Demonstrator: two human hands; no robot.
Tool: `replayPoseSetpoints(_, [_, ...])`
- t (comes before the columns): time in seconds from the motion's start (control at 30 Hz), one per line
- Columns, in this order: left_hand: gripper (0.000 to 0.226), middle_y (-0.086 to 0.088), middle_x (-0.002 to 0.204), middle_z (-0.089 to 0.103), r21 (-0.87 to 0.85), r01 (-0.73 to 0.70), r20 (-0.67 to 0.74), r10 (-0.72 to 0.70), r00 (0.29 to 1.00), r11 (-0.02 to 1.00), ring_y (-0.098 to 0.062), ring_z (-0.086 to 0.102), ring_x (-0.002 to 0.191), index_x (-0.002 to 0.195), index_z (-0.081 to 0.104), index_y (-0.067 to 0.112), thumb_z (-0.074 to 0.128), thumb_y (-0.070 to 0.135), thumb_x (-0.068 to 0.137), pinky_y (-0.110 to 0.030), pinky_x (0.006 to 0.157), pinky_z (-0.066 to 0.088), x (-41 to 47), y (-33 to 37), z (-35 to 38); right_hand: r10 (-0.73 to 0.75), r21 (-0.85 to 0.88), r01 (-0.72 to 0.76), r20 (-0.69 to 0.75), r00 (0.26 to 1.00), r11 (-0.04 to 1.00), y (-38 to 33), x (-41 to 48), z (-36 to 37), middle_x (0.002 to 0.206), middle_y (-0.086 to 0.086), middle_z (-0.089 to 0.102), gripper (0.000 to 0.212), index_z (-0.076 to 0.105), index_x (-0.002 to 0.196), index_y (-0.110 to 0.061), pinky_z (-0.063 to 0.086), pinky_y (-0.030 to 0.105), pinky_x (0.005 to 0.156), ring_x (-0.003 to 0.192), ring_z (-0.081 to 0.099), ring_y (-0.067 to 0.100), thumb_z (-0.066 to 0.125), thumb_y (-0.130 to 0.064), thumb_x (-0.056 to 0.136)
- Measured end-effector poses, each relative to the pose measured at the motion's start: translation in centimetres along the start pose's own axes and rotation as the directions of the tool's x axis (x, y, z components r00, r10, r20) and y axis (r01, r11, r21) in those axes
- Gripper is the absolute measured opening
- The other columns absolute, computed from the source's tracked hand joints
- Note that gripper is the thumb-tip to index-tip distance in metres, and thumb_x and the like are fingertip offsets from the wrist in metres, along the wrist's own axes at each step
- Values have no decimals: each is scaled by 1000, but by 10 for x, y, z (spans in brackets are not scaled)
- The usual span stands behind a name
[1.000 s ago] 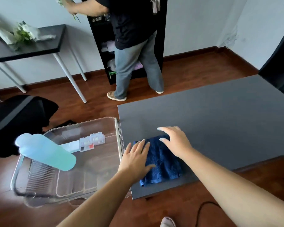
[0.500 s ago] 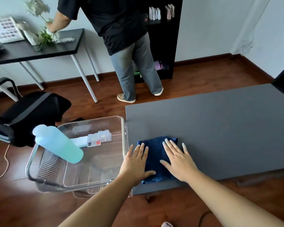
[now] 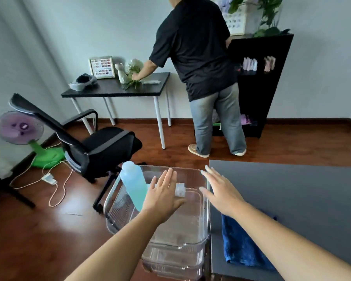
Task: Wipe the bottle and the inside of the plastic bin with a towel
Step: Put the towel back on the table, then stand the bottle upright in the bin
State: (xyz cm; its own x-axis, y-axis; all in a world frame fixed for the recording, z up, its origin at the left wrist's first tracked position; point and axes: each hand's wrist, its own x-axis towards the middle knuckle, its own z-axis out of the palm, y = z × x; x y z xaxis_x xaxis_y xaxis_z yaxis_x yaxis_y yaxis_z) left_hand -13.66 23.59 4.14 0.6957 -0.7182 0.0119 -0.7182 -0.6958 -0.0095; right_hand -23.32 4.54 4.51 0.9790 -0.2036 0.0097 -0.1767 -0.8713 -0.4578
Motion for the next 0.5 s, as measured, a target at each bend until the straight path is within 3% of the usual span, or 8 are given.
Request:
replayPoseSetpoints(0.17, [97,-4,159,-12,-112,158,-44,-163,986,981,-18,-9,146,148,-16,14,34,69,86,-38,117,-1,-22,-87,-7,-68,56,64,88,994,996,-67,52,28,161,-11,12,58,21,150,-29,20,34,117,147,16,11,44,-37,97])
replayPoseSetpoints(0.3, [101,-2,160,-5,-209,241,-56,-258,965,948,-17,-2,147,149,-12,14,48,63,85,-36,118,2,-25,-144,-5,-60,108,44,145,988,993,-111,90,53,160,-17,13,61,19,149,-37,31,38,112,145,24,13,45,-47,94])
replayPoseSetpoints(0.5, [95,3,160,12,-364,172,61,-161,985,916,-16,8,146,151,5,22,62,53,82,-36,118,12,1,-200,10,7,207,-42,169,986,977,-146,136,83,157,-12,26,81,23,148,-35,31,33,111,143,29,13,68,-45,82])
